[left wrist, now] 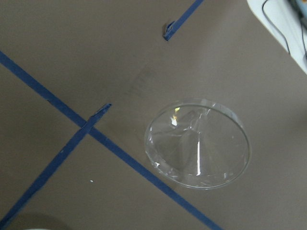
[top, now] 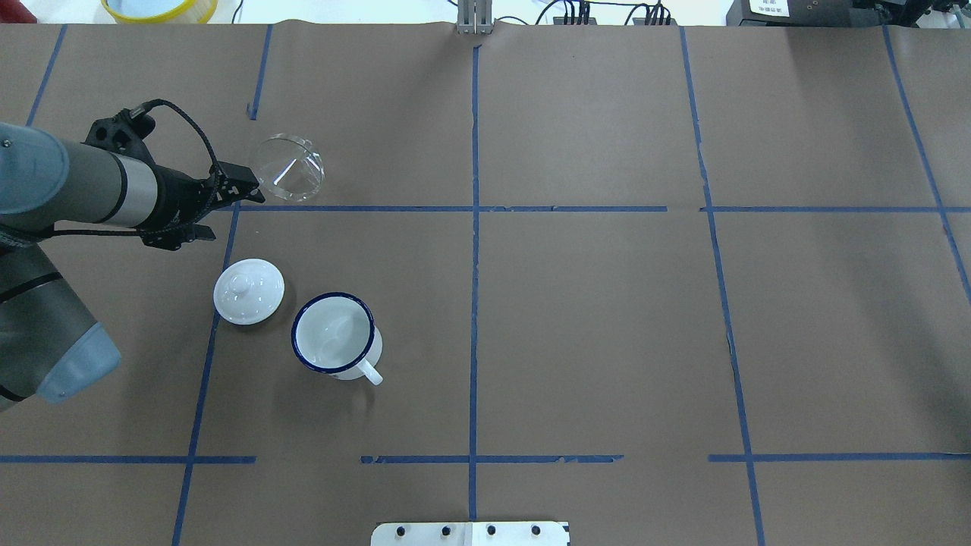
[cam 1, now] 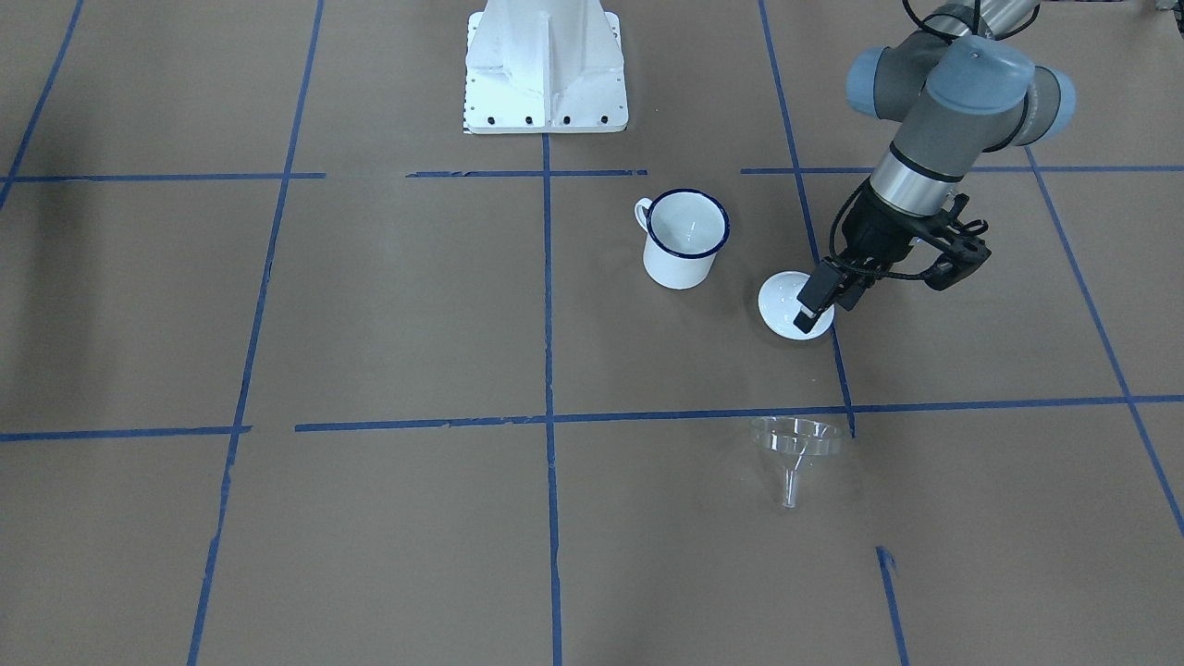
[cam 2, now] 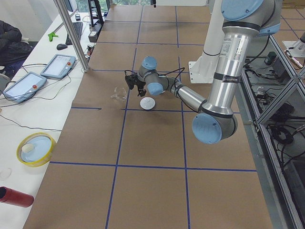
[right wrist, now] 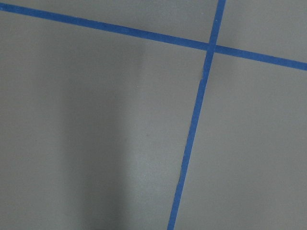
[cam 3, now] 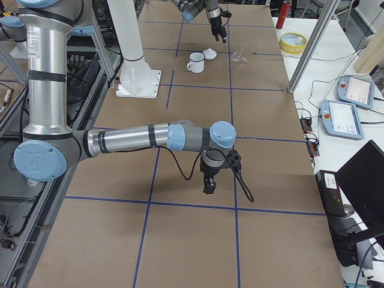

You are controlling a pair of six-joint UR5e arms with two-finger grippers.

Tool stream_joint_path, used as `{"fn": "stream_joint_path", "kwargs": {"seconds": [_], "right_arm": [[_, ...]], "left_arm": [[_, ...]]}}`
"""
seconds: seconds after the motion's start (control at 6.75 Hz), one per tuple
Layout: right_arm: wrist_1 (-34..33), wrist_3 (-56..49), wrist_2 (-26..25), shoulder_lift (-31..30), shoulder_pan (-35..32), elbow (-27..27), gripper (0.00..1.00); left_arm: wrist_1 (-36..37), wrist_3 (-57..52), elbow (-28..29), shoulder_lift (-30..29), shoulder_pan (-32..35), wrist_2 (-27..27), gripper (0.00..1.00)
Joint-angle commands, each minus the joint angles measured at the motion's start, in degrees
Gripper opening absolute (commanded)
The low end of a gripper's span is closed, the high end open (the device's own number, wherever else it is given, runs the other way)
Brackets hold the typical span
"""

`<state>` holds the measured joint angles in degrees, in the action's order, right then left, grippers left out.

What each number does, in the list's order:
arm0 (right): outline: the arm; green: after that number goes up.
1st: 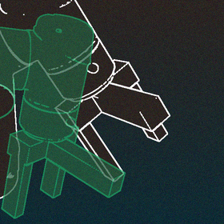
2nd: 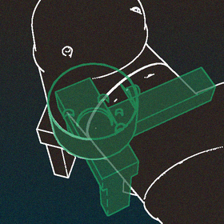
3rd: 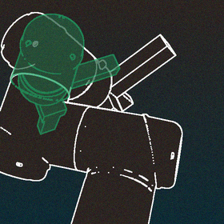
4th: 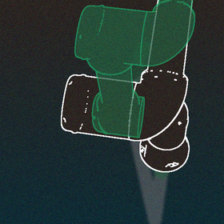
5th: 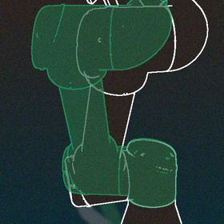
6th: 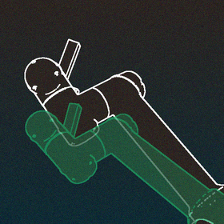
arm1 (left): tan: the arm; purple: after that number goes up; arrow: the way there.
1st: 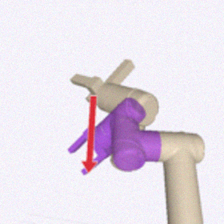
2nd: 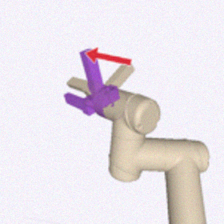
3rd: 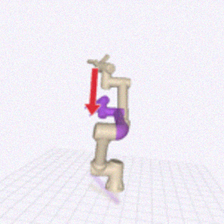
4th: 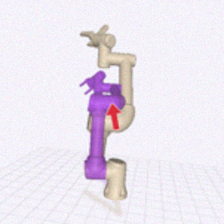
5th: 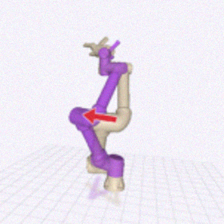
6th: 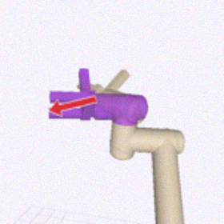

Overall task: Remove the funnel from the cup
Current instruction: 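Move the left gripper down onto the round white lid and grasp it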

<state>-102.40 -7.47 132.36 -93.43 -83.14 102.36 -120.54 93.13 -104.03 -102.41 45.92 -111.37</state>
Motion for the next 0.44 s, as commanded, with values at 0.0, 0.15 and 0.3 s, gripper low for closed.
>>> {"fn": "stream_joint_path", "kwargs": {"seconds": [0.0,0.15,0.3], "right_arm": [[0.01,0.0,0.0,0.0,0.0,0.03,1.0],[0.01,0.0,0.0,0.0,0.0,-0.05,1.0],[0.01,0.0,0.0,0.0,0.0,0.03,1.0]], "left_arm": [[11.5,-10.3,-1.87,-0.85,0.4,-2.89,1.0],[15.47,-14.78,-1.09,-3.03,0.31,-2.71,1.0],[17.08,-16.74,-1.0,-3.14,-0.3,-2.1,1.0]]}}
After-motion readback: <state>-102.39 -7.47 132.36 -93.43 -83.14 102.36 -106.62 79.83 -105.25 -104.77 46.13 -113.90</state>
